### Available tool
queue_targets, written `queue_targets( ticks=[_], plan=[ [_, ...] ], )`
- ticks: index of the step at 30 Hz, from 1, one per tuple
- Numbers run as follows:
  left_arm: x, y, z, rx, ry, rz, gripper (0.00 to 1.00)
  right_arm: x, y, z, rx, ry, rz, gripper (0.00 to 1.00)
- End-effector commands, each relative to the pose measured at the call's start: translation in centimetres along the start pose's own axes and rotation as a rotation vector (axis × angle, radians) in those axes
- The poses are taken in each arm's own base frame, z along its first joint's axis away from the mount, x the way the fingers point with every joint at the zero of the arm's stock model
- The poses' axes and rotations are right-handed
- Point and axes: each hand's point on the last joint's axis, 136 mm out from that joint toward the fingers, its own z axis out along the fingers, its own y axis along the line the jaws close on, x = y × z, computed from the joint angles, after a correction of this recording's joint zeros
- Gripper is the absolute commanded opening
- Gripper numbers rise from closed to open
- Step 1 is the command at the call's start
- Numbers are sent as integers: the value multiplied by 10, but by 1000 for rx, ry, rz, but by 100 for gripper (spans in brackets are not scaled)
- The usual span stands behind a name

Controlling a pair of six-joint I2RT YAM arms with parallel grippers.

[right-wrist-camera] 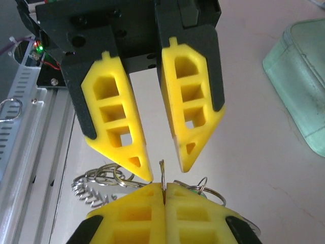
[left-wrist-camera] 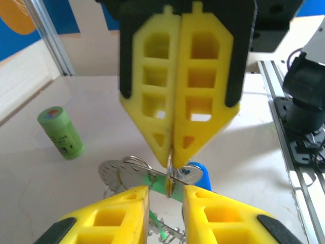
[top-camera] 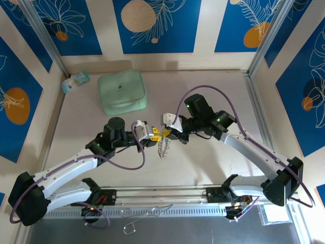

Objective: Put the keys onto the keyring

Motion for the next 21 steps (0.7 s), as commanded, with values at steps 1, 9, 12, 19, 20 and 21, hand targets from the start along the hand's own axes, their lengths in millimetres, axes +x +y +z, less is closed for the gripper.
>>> queue_targets(
  ticks=[1,9,12,19,20,21],
  plan=[
    [2,-8,0,60,31,22,21,-4,4,-2,-8,33,-43,0],
    [-10,-8,1,73,5,31,8,-2,13,9,-26,96,-102,0],
    [-8,-10,2,90,17,31,0,-11,17,7,-45,52,-106,0],
    [-13,-3,-2,19,-67,9,0,-13,10,-13,-19,-176,122,39],
    [-15,-2,-3,9,-91,8,0,-11,11,-14,-17,-192,158,41],
    [-17,-2,-4,-2,-117,10,0,-7,12,-14,-17,-202,196,41]
  ],
)
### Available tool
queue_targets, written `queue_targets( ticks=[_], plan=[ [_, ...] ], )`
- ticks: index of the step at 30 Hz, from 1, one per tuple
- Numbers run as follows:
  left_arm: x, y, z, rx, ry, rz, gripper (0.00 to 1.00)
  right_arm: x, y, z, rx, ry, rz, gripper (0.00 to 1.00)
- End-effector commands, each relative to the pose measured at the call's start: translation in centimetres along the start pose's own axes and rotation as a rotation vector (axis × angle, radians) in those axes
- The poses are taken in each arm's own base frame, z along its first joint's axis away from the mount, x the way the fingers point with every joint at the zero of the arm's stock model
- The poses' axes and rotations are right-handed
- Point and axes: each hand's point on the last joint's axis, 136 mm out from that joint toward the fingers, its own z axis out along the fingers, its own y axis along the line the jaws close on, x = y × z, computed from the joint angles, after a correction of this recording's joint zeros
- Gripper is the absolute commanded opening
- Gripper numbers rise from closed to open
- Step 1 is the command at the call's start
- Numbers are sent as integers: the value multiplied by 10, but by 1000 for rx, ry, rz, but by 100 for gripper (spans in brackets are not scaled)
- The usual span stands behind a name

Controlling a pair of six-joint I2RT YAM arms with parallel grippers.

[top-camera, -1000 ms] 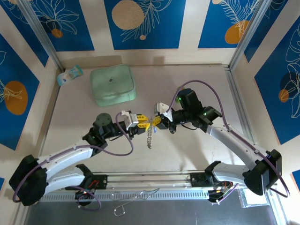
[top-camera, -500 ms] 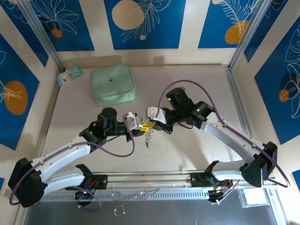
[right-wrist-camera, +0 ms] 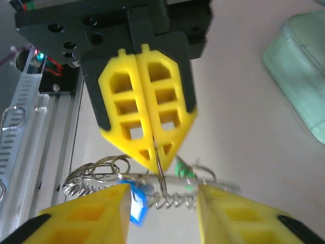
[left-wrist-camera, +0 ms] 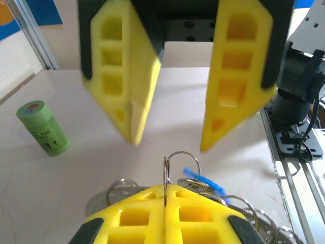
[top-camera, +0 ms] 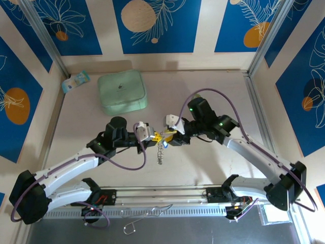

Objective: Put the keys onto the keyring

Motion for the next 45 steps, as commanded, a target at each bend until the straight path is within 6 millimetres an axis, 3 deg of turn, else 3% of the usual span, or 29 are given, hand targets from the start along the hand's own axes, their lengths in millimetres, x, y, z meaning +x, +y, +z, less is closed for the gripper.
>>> queue_targets(
  ticks=[1,7,18,26,31,37,40,45],
  plan=[
    [-25,5,-8,-54,-146,30,0,-13,9,-6,-43,-136,123,42],
    [-26,6,-11,-83,-195,50,0,-4,9,-1,-44,-154,225,42],
    [-23,26,-15,-239,-170,121,0,-11,3,3,-91,-164,433,34],
    [-23,24,-12,-227,-171,130,0,-19,-14,4,-42,-188,538,34],
    [-24,21,-11,-213,-176,128,0,-20,-18,8,-47,-174,552,27],
    [-24,21,-11,-213,-177,131,0,-19,-18,9,-51,-174,559,10],
    [-26,22,-12,-222,-188,134,0,-11,-21,11,-47,-159,579,1],
    [-40,18,-16,-207,-255,139,0,9,-28,22,-62,-126,653,0]
  ],
)
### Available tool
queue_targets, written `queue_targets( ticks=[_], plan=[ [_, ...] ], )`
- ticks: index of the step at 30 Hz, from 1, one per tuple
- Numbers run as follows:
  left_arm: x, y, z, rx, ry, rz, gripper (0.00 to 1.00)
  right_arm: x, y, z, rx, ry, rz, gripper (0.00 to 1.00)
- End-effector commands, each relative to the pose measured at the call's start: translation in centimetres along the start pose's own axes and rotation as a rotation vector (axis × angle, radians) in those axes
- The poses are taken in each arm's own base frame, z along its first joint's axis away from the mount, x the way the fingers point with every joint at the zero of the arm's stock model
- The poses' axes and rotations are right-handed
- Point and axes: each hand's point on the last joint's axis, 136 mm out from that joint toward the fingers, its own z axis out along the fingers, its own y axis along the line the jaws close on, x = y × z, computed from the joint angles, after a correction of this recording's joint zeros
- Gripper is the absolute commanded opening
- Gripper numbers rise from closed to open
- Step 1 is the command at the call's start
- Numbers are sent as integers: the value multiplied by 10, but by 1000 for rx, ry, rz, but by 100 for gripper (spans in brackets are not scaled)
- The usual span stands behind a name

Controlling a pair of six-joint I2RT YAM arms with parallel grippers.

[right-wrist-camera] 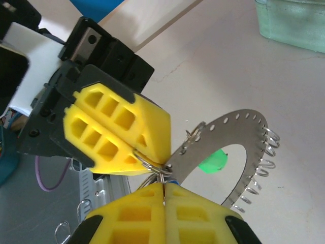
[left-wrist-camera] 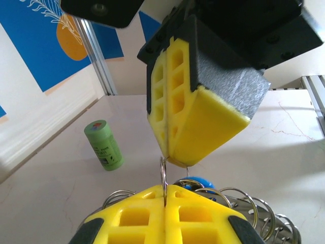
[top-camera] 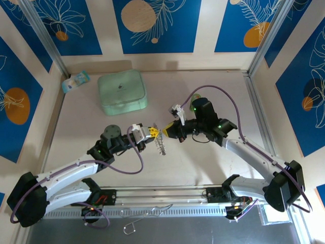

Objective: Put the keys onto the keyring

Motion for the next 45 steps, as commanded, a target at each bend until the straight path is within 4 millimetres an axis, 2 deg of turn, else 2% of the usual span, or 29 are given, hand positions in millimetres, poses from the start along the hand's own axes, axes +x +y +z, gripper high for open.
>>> queue_targets(
  ticks=[1,7,9,11,14,17,20,22,24,32,39,41,43,45],
  plan=[
    [-36,-1,-4,1,-141,49,0,12,-12,7,-20,35,66,0],
    [-41,-1,-4,-1,-171,56,0,11,-5,9,-70,40,61,1],
    [-39,-1,-4,0,-171,48,0,9,-1,4,-66,20,14,22],
    [-36,-2,-3,6,-167,30,0,7,2,-1,-51,-11,-62,30],
    [-30,-5,-1,24,-160,1,0,2,-2,-13,35,-77,-230,38],
    [-27,-9,1,47,-155,-16,0,-4,-9,-25,150,-114,-385,40],
    [-26,-13,3,71,-159,-26,0,-10,-2,-33,148,-116,-473,40],
    [-27,-16,3,96,-169,-37,0,-9,14,-31,61,-115,-538,39],
    [-29,-21,4,128,-178,-48,0,-8,22,-25,23,-106,-593,37],
    [-32,-30,3,188,-188,-79,0,-4,27,-18,-20,-79,-666,25],
    [-36,-32,4,210,-206,-84,0,-2,30,-10,-48,-50,-689,21],
    [-36,-33,4,217,-205,-87,0,-3,32,-8,-63,-53,-692,15],
    [-35,-32,4,214,-202,-90,0,-3,34,-8,-76,-52,-693,3],
    [-33,-26,6,177,-182,-101,0,-1,33,-9,-75,-33,-696,0]
  ],
)
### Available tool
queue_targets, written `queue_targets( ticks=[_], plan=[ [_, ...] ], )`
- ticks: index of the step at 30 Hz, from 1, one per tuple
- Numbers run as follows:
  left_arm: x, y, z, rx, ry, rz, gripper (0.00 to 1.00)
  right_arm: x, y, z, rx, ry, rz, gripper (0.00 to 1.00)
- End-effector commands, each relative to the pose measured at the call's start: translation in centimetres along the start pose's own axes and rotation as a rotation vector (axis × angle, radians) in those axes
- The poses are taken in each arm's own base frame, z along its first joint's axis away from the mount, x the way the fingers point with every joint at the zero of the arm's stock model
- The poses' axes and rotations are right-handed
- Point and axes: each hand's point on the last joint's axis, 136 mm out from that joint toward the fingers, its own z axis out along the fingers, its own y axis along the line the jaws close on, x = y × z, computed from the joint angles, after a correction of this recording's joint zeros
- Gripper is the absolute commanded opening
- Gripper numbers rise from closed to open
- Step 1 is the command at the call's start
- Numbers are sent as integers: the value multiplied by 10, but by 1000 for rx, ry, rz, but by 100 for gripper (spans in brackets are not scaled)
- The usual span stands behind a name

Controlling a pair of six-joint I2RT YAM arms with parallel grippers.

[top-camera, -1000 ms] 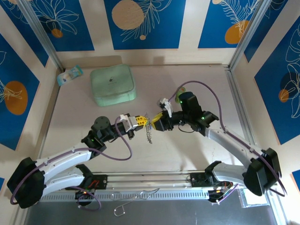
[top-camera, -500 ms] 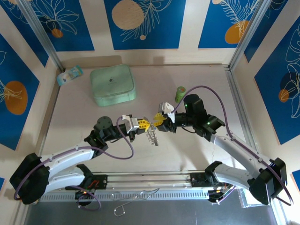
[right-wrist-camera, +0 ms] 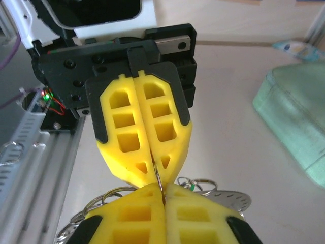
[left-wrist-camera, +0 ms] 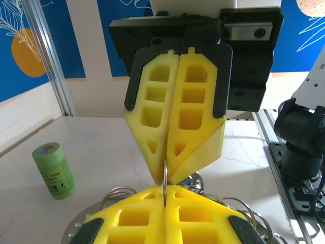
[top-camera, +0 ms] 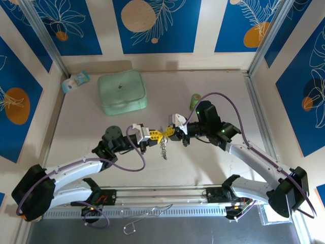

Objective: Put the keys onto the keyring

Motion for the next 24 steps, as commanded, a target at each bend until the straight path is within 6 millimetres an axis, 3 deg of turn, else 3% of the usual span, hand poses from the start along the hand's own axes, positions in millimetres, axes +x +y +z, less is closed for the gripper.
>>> queue_targets(
  ticks=[1,2,5,11,19,24],
  plan=[
    [-19,0,2,-2,-44,19,4,-11,4,-1,-30,1,-39,0],
    [-13,5,2,-29,-3,12,18,-9,3,-3,-24,24,-44,0],
    [5,8,0,-43,141,26,25,-3,1,-8,0,112,-69,0],
    [26,8,-1,-17,316,27,21,-3,3,-9,3,242,-143,0],
    [10,6,3,10,262,48,17,-2,8,1,-37,322,-206,0],
    [0,4,5,23,213,51,6,-3,15,8,-70,299,-200,0]
  ],
)
